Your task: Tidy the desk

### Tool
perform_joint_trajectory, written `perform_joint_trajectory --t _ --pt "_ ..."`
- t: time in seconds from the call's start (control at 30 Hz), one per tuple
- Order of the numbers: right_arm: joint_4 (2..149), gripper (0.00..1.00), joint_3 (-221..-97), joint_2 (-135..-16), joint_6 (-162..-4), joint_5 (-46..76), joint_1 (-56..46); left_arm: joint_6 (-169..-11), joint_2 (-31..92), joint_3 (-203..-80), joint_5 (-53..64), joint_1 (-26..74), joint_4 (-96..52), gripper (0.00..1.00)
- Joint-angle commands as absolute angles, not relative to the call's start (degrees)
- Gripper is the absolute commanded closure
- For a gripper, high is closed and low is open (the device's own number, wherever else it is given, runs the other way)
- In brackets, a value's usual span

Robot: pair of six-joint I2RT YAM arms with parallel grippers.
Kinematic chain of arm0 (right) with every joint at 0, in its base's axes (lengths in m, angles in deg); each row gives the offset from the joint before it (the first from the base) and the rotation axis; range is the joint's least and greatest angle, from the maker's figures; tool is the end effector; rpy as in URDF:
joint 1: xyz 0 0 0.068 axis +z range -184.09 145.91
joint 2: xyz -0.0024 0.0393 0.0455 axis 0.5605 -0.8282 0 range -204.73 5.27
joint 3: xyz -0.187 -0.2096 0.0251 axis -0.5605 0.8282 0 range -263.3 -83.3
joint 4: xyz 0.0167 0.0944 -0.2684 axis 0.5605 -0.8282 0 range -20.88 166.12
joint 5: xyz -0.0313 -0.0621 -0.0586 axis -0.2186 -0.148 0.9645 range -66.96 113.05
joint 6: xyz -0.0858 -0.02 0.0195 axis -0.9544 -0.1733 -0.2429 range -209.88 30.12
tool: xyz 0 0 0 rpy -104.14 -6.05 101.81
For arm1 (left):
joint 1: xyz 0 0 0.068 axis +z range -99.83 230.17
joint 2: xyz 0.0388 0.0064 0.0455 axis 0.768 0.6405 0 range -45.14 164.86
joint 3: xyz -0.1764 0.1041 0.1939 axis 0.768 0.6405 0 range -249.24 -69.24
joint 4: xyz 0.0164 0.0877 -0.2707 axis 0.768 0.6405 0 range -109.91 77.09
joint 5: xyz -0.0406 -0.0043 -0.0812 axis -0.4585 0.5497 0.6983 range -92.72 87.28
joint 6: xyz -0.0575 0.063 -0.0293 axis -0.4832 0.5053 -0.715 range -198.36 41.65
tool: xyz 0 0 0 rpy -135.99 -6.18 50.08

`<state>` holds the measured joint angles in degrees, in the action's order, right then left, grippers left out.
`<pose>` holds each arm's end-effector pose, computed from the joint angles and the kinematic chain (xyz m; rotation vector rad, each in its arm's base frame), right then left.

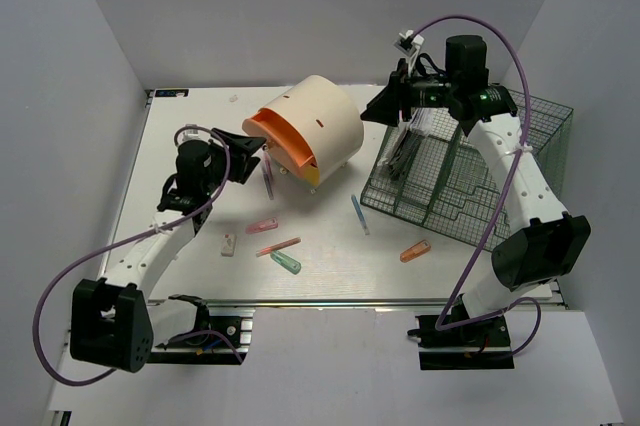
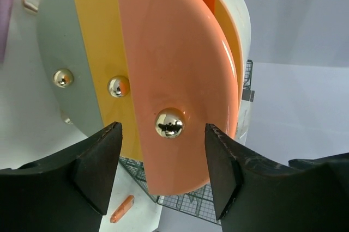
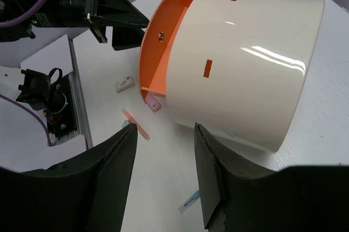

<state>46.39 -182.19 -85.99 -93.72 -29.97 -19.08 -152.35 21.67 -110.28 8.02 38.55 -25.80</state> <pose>0.3689 0.1656 0.4361 -0.9040 1.7012 1.0260 0.3158 -0.0803 0.2494 -0.9659 1.8624 -1.1426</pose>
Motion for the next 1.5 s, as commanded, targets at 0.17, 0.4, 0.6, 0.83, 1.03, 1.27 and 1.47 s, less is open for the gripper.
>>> perform_joint_trajectory --t 0.17,0.4,0.6,0.83,1.03,1.27,1.47 --pt "41.7 0.48 -182.6 -85.1 -106.5 -35.0 -18.8 -148.2 15.2 -116.1 1.8 39.1 -11.9 0.28" --pt "25.8 0.69 -180.3 -81.1 -137.1 -40.9 -15.7 -142.6 10.9 -121.0 -4.3 39.1 5.1 0.25" --pt "15.4 0.83 -174.4 -77.4 -150.7 -39.5 -9.6 -138.7 10.4 -127.0 -9.5 39.1 21.3 0.23" --pt "24.7 0.69 -159.3 -70.4 -141.2 -28.6 3.6 -133.8 7.9 -129.1 -12.7 39.1 31.6 0.08" --pt "37.2 0.59 -151.2 -71.4 -130.3 -15.8 14.8 -133.7 2.8 -126.7 -14.9 39.1 36.2 0.04" --pt "47.5 0.52 -148.9 -78.4 -118.4 -3.7 25.8 -134.2 -1.1 -127.1 -19.2 39.1 43.1 0.04" --pt "49.6 0.49 -153.9 -85.0 -114.2 -1.9 28.7 -131.1 -1.8 -125.6 -18.7 39.1 44.6 0.32"
